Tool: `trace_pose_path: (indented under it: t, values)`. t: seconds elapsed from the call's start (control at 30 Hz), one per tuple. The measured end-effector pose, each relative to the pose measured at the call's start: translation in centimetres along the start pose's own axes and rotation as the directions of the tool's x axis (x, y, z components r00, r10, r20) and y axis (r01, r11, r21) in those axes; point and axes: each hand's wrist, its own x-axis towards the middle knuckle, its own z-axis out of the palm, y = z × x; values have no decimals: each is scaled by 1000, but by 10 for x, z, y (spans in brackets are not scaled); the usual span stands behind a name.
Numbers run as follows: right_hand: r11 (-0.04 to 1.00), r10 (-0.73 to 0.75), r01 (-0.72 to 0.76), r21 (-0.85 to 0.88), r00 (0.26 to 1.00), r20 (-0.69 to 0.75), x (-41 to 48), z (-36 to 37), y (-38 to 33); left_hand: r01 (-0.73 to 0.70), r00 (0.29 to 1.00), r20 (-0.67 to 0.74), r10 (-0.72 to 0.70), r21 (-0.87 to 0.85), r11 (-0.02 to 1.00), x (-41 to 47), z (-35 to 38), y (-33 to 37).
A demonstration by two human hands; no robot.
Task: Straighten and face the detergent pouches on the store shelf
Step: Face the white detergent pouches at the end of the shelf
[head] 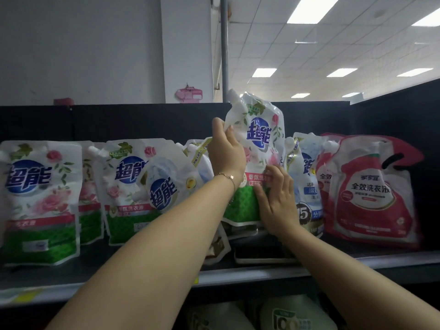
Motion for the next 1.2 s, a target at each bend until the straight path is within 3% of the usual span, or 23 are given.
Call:
trace_pose_path:
  t: [0.3,0.43,0.63,0.77,1.0,1.2]
  values:
    - [970,43,-22,242,996,-79,24,-9,-21,-9,998,-62,4,-69,998,24,-23,20]
    - [902,148,-95,420,984,-95,32,-19,-36,-14,997,-73,7,-89,996,32,-36,32]
    - [711,320,-403,577,915,245,43,-23,-55,20,992,-119,-37,-139,990,37,-67,37]
    - [620,391,-475,624,877,279,39,-9,-80,32,988,-145,-53,-145,989,35,-93,32]
    - [668,444,-449,593,880,167,15,17,-130,71,983,-165,-86,-94,993,31,-146,14]
    - [878,330,-339,339,940,85,7,44,-182,125,973,-195,-127,-23,992,41,-204,-10]
